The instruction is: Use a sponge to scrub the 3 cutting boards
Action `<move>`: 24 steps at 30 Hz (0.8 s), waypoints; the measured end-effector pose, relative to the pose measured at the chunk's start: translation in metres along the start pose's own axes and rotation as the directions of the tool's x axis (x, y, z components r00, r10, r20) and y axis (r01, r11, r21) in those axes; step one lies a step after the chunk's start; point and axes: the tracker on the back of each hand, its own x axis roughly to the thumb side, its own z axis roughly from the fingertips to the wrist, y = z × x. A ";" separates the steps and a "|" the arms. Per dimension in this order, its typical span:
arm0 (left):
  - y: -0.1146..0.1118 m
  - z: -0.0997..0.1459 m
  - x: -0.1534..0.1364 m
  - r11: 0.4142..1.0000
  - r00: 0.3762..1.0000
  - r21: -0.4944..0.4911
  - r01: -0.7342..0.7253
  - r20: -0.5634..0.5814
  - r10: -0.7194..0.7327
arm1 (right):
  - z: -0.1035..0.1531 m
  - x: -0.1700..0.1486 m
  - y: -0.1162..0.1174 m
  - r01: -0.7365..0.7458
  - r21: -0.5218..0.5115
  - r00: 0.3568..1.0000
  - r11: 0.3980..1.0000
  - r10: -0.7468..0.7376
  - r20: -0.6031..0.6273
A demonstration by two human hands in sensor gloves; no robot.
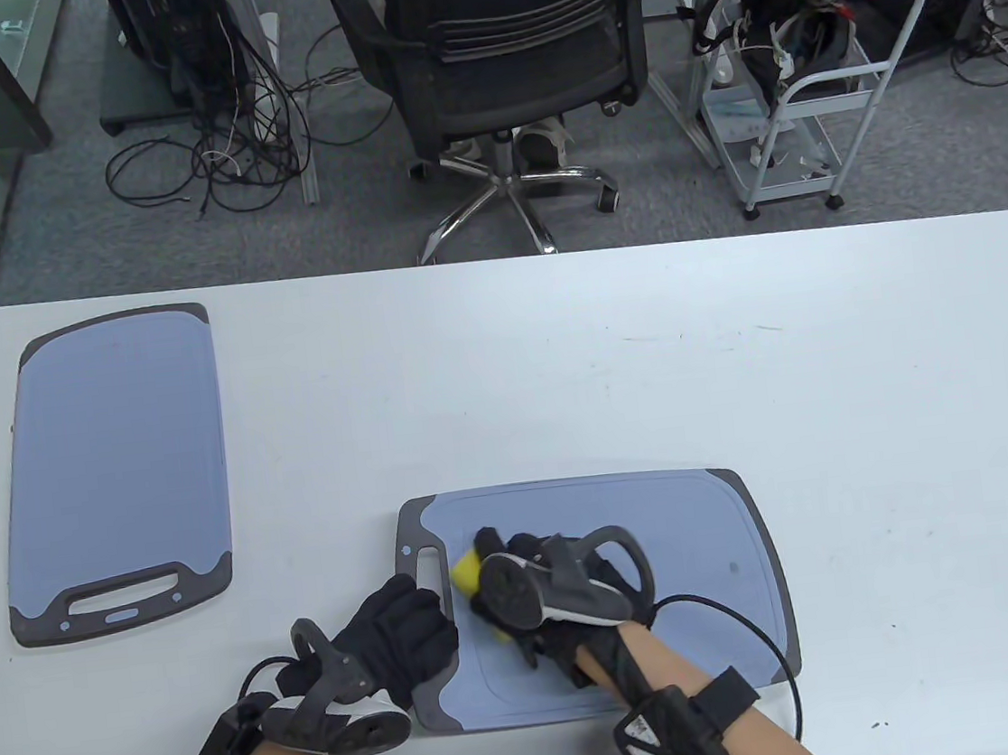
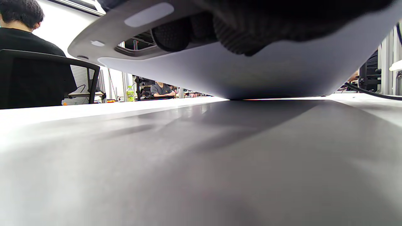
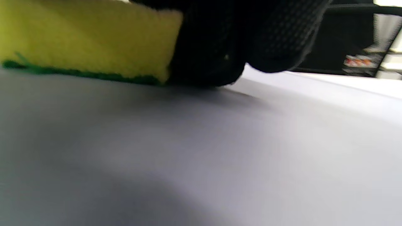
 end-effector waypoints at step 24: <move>0.000 -0.001 0.000 1.000 1.000 0.009 0.005 -0.008 -0.005 | 0.029 0.008 0.004 0.014 -0.001 0.997 1.000 -0.014 0.070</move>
